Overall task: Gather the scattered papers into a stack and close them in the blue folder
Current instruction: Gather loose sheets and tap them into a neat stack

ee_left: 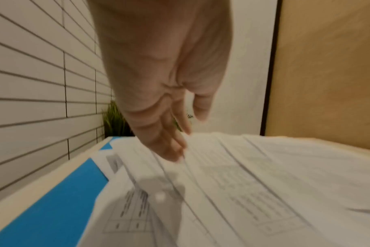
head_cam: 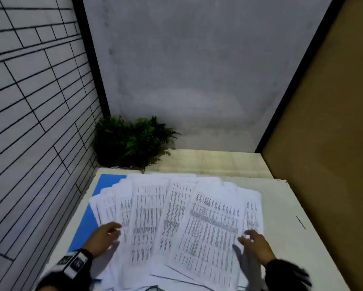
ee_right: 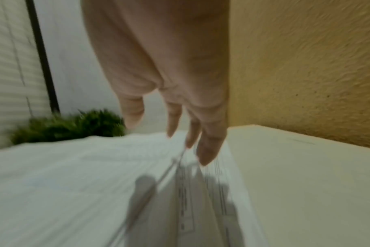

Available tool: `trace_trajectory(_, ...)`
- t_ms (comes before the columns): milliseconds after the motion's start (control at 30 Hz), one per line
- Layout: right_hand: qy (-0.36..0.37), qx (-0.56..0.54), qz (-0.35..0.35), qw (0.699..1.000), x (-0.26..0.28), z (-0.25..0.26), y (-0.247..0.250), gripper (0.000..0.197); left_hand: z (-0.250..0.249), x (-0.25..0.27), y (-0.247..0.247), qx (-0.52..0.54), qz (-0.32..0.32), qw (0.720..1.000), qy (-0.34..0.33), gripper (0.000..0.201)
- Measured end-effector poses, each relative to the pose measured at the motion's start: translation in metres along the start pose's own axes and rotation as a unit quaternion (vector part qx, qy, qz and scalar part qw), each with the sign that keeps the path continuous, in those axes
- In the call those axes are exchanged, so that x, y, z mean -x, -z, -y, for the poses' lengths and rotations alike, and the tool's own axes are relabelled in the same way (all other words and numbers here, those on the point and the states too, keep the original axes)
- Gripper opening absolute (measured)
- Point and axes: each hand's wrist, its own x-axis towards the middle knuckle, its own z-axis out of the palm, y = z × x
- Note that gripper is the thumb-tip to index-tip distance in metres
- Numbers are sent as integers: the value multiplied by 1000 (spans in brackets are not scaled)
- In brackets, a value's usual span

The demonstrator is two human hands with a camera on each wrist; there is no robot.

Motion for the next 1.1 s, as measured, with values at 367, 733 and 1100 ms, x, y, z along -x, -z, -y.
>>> trace_trajectory(367,-62,-33,-156,985,-33,32,-45,38,-16,-54,-45,58,-74,994,52,56)
trace_trajectory(733,-25,-283,85,955,-35,68,-37,60,-60,-56,-89,190,128,973,-6,45)
trace_trajectory(1100,-19,-250,51,967,-53,49,-50,33,-75,-57,-134,82,109,991,8,62)
